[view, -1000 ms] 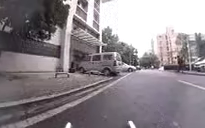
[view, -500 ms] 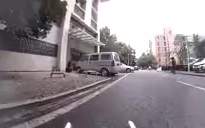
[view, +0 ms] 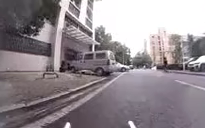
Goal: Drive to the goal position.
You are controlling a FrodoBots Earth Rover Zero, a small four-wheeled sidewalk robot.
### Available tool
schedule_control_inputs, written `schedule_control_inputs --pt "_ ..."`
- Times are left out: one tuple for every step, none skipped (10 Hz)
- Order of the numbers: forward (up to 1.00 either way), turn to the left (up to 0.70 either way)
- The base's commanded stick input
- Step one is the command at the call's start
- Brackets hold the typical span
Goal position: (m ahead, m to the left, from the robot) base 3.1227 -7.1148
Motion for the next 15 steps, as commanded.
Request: schedule_control_inputs --pt "0.45 -0.16" --pt "0.45 -0.27" --pt "0.45 -0.27" --pt "0.45 -0.27" --pt "0.45 -0.27" --pt "0.45 -0.27" --pt "0.45 -0.27" --pt "0.45 -0.27" --pt "0.45 -0.27" --pt "0.45 -0.26" --pt "0.45 -0.07" --pt "0.45 0.0" --pt "0.45 0.0" --pt "0.45 0.0" --pt "0.45 0.0"
